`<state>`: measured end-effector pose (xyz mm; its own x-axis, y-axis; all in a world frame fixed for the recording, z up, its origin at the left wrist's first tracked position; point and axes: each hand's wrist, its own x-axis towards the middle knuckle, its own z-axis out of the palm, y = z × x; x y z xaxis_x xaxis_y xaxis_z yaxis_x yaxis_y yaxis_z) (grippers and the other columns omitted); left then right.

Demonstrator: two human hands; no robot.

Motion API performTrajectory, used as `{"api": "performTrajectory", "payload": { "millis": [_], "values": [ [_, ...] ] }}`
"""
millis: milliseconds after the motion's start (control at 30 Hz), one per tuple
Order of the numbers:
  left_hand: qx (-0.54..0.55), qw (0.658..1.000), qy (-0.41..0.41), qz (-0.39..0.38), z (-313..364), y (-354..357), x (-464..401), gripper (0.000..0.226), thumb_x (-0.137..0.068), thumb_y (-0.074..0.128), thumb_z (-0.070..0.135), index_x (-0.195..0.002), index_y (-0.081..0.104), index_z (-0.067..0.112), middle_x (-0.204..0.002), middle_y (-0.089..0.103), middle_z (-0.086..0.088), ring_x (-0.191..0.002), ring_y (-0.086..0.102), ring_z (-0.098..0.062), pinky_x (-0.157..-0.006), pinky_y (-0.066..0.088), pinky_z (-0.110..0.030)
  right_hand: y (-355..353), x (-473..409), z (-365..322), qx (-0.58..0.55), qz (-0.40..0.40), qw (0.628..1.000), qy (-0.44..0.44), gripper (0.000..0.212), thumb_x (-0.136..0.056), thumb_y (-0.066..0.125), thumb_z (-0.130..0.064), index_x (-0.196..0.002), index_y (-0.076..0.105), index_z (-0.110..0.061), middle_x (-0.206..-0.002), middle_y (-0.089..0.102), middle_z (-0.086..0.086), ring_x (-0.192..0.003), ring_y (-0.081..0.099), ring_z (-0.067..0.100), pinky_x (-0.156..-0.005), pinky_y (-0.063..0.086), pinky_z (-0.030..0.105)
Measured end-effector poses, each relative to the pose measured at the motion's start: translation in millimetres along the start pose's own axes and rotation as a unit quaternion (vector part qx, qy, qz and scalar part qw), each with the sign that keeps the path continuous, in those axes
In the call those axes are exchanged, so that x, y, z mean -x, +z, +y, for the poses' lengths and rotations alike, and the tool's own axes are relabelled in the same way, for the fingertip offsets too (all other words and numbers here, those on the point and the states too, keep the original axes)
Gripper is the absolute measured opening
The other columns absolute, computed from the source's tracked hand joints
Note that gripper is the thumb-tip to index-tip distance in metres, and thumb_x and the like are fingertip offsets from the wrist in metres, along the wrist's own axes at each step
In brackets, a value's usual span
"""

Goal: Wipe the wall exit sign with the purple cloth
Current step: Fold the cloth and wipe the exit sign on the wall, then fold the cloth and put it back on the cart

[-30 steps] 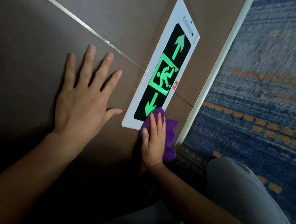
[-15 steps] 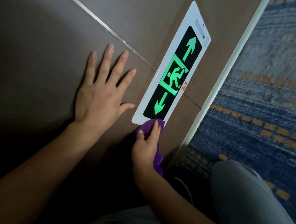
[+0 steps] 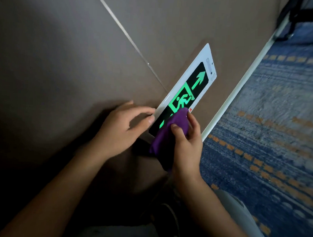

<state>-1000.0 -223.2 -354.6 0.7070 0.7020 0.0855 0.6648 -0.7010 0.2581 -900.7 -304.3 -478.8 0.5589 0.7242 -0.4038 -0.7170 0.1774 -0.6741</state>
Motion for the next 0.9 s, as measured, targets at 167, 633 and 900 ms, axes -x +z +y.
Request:
{"api": "performTrajectory", "payload": {
  "millis": [167,633,900],
  "values": [
    [0.278,0.944,-0.146,-0.104,5.6,22.5,0.4,0.045,-0.096,0.061,0.058,-0.133,0.066,0.035,-0.126,0.072,0.016,-0.127,0.063,-0.001,-0.109,0.049,-0.023,8.3,11.4,-16.7,0.099,-0.006,0.99,-0.096,0.057,-0.091,0.07,-0.019,-0.144,0.054,-0.034,-0.137,0.063,-0.011,-0.127,0.062,0.009,-0.111,0.05,0.042],
    [0.409,0.91,-0.072,0.023,19.0,59.9,-17.4,0.015,-0.102,0.066,0.019,-0.114,0.071,0.012,-0.101,0.077,0.0,-0.088,0.068,0.0,-0.085,0.053,-0.021,-18.9,7.1,-48.6,0.227,-0.052,0.95,-0.207,0.049,-0.105,0.044,-0.044,-0.148,0.051,-0.022,-0.143,0.062,-0.003,-0.134,0.056,0.01,-0.116,0.044,0.039],
    [0.498,0.864,-0.056,-0.055,63.6,67.3,-41.9,0.02,-0.108,0.056,0.022,-0.115,0.073,0.014,-0.109,0.078,0.0,-0.102,0.069,-0.005,-0.097,0.052,-0.028,-77.3,-20.1,-135.4,0.384,-0.028,0.915,-0.123,0.054,-0.099,0.058,-0.047,-0.142,0.056,-0.014,-0.13,0.07,0.002,-0.111,0.069,0.005,-0.092,0.055,0.022]
  ]
}}
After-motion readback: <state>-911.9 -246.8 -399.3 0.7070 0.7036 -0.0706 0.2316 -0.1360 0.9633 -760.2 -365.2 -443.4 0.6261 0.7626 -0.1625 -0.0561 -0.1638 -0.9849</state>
